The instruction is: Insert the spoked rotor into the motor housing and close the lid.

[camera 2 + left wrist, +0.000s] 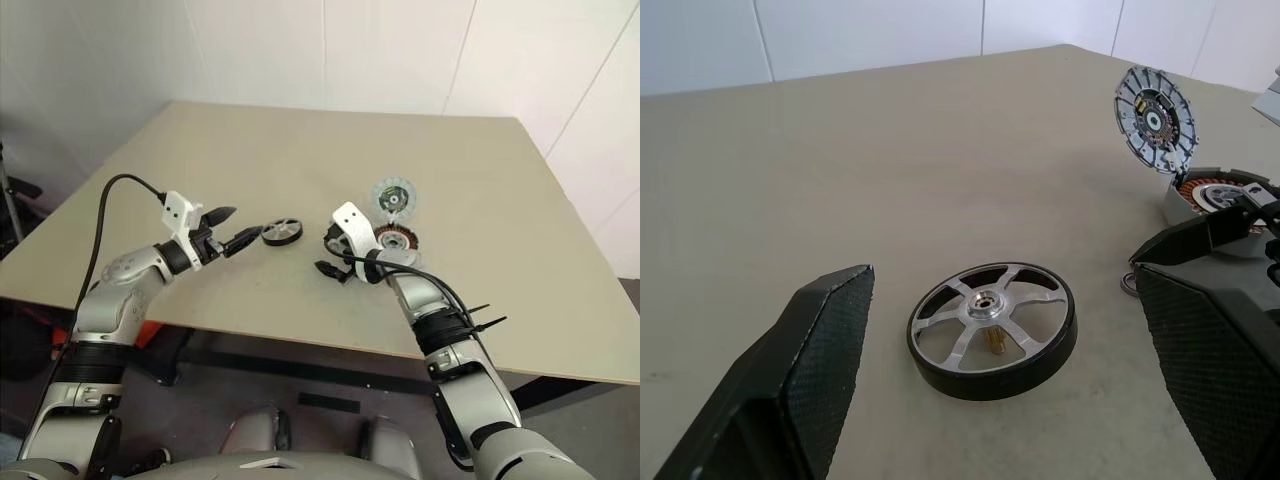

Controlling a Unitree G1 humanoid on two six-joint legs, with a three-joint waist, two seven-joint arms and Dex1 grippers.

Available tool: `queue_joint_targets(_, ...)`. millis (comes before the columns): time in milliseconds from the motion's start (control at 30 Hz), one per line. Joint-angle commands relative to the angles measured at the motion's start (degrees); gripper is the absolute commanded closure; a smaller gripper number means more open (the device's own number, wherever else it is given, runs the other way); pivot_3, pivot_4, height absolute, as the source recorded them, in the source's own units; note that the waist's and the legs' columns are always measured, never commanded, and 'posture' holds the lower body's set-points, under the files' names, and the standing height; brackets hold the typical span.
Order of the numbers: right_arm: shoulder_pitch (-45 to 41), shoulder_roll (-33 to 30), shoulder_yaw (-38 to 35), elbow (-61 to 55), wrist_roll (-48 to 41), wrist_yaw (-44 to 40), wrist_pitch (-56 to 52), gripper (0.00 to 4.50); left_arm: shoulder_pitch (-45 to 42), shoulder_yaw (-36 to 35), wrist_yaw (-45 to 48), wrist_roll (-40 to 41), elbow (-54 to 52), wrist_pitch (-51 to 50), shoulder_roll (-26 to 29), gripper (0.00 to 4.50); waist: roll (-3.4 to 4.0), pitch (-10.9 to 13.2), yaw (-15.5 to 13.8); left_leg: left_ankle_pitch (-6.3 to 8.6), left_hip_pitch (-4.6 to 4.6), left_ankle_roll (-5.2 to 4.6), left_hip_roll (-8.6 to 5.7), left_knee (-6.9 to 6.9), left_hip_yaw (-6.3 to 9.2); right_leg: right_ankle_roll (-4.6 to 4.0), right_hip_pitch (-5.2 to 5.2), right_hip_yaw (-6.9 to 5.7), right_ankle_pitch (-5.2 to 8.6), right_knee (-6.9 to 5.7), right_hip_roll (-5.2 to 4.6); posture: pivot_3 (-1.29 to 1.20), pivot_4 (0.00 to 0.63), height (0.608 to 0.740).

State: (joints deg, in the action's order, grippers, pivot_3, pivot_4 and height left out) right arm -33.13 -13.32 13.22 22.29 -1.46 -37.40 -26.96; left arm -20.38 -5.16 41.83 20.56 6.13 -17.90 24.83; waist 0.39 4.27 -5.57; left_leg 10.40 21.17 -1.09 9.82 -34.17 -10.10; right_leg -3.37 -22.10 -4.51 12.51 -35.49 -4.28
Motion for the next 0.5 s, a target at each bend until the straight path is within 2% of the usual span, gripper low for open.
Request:
queue_joint_targets(33,-1.0,0.0,-0.6,0.4,0.3,0.9,-0.6,0.0,-0.5,-0.7,-0.4,-0.1,-2.0,1.1,0.4,0.08,0.0,0.0,0.0,0.0,0.0,0.0,0.0,0.0,0.0,0.0,0.0,0.0,0.0,0.0,0.0,0.0,0.0,0.74)
queue_joint_targets(167,-1.2,-0.1,-0.9,0.6,0.2,1.2,-0.9,0.0,-0.4,-0.7,-0.6,-0.3,-2.2,1.2,0.4,0.08,0.0,0.0,0.0,0.0,-0.01,0.0,0.0,0.0,0.0,0.0,0.01,0.01,0.0,0.0,0.0,0.0,0.0,0.74)
queue_joint_targets(267,-1.5,-0.1,-1.2,1.2,0.3,1.8,-1.0,0.63,-0.4,-0.7,-0.7,-0.4,-2.3,1.3,0.4,0.0,0.0,0.0,0.0,0.0,-0.02,0.0,-0.01,0.0,0.0,0.01,0.01,0.02,0.0,0.0,0.0,0.0,0.0,0.74)
queue_joint_targets(333,-1.5,-0.2,-1.0,1.4,0.4,1.8,-1.0,1.22,-0.4,-0.6,-0.7,-0.4,-2.3,1.3,0.4,0.0,0.0,0.0,0.0,0.0,-0.02,0.0,-0.01,0.0,0.0,0.01,0.01,0.02,0.0,0.0,0.0,0.0,0.0,0.74)
queue_joint_targets(500,-1.4,-0.3,-1.0,1.4,0.5,1.9,-1.1,1.22,-0.4,-0.5,-0.7,-0.3,-2.2,1.2,0.3,0.0,0.0,0.0,0.1,0.0,-0.02,0.0,0.0,0.03,0.0,0.0,0.0,0.02,0.0,0.0,0.0,0.0,0.0,0.74)
